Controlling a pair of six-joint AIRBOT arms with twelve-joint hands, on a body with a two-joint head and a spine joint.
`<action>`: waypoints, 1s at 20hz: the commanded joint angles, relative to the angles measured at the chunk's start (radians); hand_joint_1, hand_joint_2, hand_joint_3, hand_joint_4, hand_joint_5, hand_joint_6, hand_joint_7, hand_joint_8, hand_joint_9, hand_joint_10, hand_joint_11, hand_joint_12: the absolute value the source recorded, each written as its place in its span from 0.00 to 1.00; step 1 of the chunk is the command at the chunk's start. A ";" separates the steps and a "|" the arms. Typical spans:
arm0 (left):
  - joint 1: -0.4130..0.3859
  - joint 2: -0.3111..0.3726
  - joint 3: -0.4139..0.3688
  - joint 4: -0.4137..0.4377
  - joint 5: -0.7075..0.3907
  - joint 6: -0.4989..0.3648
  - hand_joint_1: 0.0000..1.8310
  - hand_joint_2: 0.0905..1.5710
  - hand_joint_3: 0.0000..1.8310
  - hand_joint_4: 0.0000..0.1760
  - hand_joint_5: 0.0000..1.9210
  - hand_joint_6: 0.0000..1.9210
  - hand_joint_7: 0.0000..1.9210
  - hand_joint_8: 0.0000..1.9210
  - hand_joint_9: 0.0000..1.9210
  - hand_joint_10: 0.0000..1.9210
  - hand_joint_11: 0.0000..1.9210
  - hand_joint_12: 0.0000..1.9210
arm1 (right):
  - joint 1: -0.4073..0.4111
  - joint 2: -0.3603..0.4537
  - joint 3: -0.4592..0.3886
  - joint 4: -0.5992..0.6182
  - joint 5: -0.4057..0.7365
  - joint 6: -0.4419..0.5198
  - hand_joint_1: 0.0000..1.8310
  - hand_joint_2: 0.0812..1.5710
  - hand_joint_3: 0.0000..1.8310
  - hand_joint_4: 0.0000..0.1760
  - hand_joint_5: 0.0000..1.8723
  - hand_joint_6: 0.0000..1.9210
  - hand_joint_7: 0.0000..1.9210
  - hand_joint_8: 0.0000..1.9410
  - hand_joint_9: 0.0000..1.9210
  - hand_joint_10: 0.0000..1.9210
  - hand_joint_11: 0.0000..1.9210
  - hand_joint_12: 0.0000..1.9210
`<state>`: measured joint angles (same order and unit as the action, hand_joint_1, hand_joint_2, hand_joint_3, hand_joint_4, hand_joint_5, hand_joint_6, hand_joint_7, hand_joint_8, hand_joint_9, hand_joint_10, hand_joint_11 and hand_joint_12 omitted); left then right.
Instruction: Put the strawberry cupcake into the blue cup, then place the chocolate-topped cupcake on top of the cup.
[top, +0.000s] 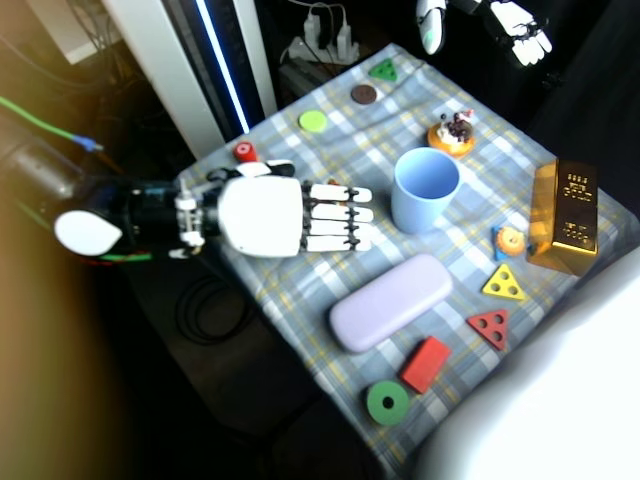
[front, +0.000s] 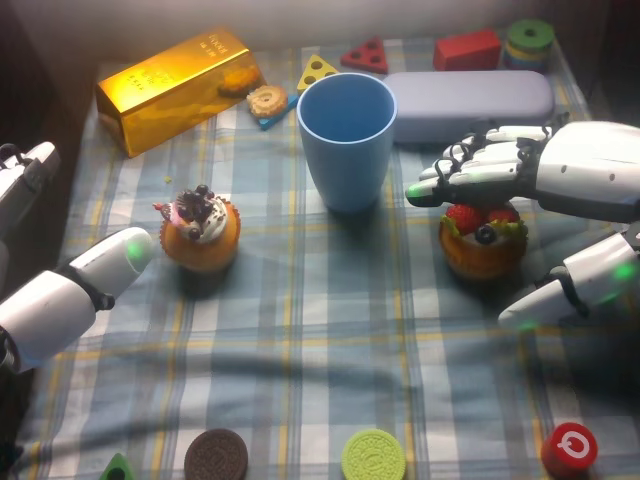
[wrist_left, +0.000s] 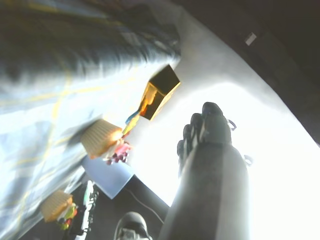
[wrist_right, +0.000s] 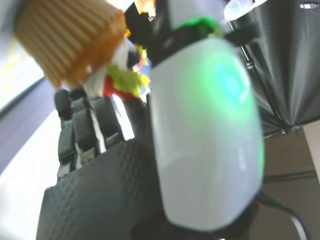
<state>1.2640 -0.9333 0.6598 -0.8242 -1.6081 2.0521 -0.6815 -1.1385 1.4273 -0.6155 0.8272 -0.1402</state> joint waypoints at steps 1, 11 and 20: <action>-0.003 0.001 0.004 0.047 -0.108 -0.001 0.09 0.59 0.00 0.15 0.14 0.00 0.13 0.00 0.09 0.00 0.00 0.07 | 0.015 0.000 0.004 0.040 0.070 0.009 0.36 0.54 0.00 0.44 0.13 0.00 0.15 0.00 0.13 0.00 0.03 0.14; 0.002 -0.004 0.004 0.046 -0.100 -0.001 0.11 0.60 0.00 0.04 0.15 0.00 0.12 0.00 0.08 0.00 0.02 0.08 | 0.061 0.000 0.024 -0.047 0.003 0.009 0.45 0.55 0.00 0.34 0.24 0.00 0.34 0.00 0.36 0.01 0.17 0.45; 0.002 -0.007 0.004 0.046 -0.097 -0.001 0.10 0.58 0.00 0.07 0.16 0.00 0.15 0.00 0.12 0.00 0.00 0.24 | 0.110 0.001 0.030 -0.089 -0.019 0.010 0.62 0.71 0.00 0.00 0.49 0.56 0.38 0.46 0.40 0.50 0.31 0.70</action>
<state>1.2694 -0.9394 0.6598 -0.8227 -1.5955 2.0529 -0.5812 -1.1408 1.4525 -0.7456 0.7452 -0.1295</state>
